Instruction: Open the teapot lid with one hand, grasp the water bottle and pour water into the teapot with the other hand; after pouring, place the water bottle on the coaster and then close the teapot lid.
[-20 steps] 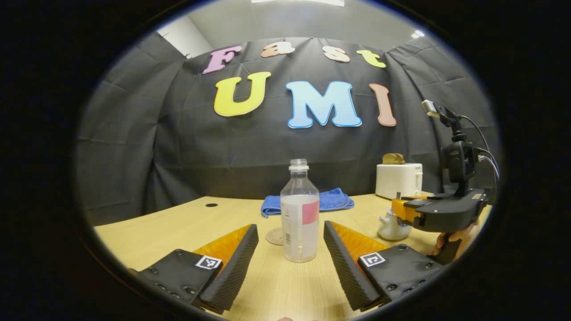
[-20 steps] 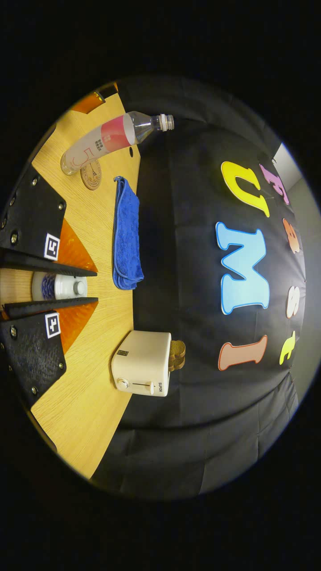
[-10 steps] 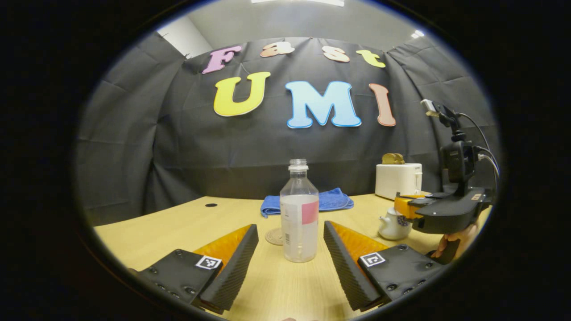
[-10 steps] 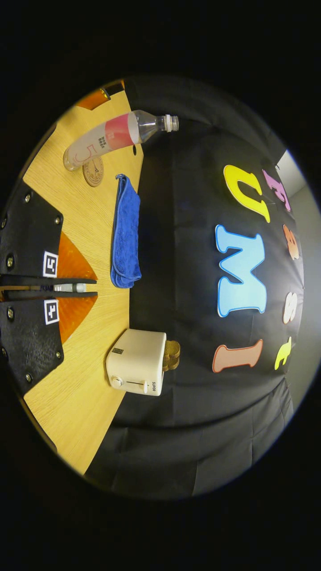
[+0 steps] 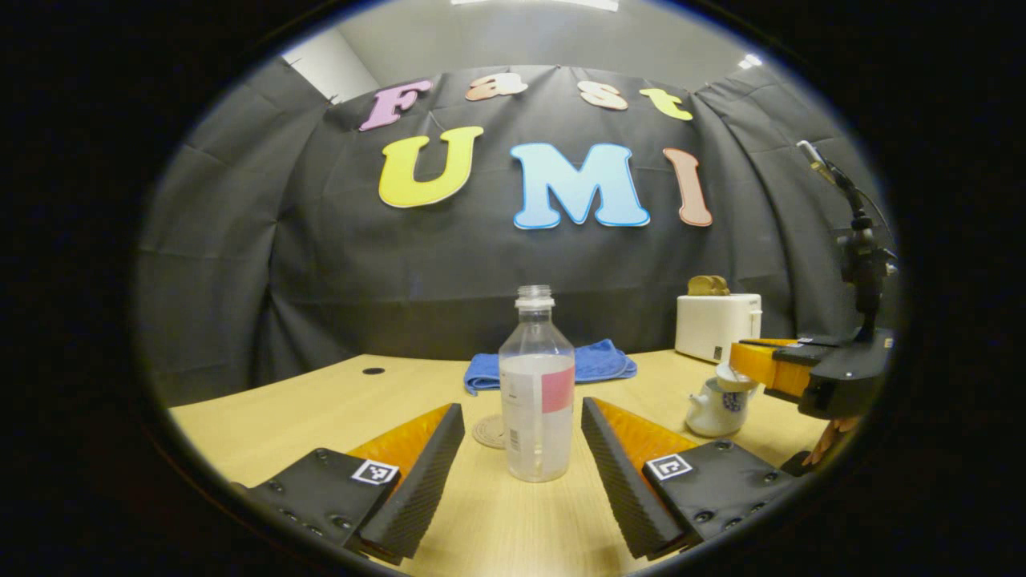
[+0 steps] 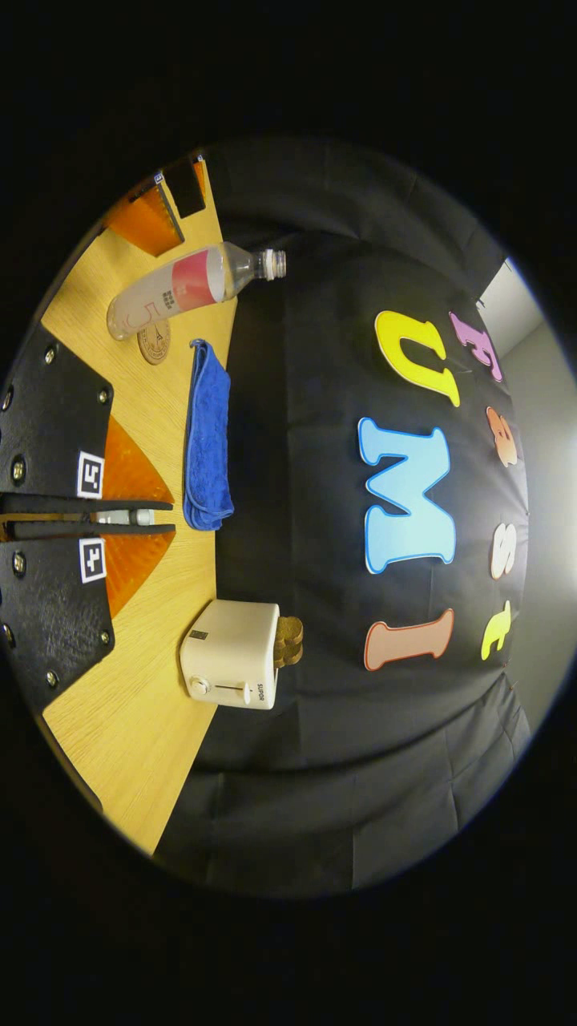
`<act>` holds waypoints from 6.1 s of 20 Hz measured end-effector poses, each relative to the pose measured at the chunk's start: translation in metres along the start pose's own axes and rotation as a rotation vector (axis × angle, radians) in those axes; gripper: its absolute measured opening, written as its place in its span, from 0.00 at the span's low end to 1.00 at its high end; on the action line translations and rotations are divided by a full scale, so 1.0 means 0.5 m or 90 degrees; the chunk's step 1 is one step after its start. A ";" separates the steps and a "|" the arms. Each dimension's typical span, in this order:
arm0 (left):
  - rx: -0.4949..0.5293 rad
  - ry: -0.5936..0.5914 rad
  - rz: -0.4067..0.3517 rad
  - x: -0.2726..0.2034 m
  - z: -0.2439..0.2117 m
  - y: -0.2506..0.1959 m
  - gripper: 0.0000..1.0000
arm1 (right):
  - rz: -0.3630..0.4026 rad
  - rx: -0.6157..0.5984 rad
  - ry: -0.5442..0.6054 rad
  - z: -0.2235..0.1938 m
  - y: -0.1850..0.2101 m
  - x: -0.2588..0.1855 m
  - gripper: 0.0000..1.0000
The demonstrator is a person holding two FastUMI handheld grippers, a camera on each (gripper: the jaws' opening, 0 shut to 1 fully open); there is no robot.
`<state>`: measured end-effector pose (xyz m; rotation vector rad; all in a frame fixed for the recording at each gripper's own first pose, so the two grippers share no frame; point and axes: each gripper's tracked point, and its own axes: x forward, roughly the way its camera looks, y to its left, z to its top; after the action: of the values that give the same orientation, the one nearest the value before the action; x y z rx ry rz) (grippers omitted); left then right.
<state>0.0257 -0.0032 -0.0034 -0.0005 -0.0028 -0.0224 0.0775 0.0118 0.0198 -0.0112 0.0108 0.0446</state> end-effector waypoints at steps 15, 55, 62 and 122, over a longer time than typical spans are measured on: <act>0.000 0.000 -0.007 0.108 0.002 -0.021 1.00 | 0.052 -0.008 -0.025 0.001 0.024 -0.100 0.04; 0.621 0.001 -0.274 0.166 0.009 -0.236 0.84 | 0.157 0.036 0.043 -0.065 0.044 -0.306 0.04; 0.808 0.025 -0.295 0.189 -0.012 -0.260 0.84 | 0.152 0.042 0.054 -0.071 0.035 -0.310 0.04; 1.244 0.101 -0.352 0.187 0.079 -0.329 0.84 | 0.183 0.103 0.119 -0.097 0.046 -0.316 0.04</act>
<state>0.1155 -0.1700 0.0364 1.9585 0.1349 -0.5646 -0.0819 0.0271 -0.0271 0.1487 0.2031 0.3305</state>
